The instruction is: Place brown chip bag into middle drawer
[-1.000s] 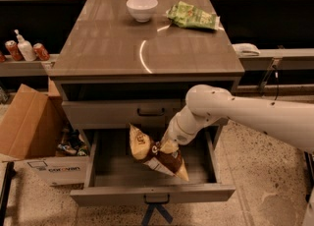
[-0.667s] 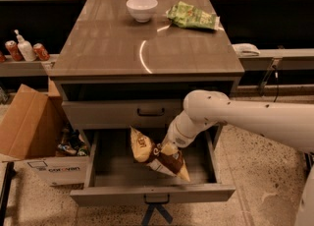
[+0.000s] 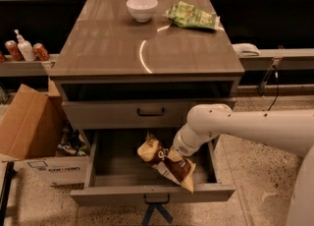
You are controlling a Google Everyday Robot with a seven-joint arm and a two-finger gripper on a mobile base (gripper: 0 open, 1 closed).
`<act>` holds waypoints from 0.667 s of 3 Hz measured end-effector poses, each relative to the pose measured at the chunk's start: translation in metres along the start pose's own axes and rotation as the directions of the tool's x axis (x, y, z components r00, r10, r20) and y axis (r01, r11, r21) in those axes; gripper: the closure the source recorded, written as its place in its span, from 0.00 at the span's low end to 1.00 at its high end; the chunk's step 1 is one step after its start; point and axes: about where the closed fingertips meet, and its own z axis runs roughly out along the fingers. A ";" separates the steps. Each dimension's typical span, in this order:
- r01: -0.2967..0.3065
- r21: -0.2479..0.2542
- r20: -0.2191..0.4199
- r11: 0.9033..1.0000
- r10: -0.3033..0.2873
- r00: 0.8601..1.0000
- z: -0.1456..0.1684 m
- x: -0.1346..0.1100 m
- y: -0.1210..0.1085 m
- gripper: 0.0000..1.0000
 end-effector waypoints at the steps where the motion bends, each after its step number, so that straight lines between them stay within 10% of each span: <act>1: -0.062 0.008 0.028 0.998 0.062 0.998 0.006 0.013 -0.008 0.26; 2: -0.102 0.031 0.065 0.994 0.100 0.993 -0.001 0.027 -0.017 0.03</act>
Offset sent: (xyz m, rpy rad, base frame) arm 0.0062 -0.0563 -0.0080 0.0809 -0.0510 -0.1778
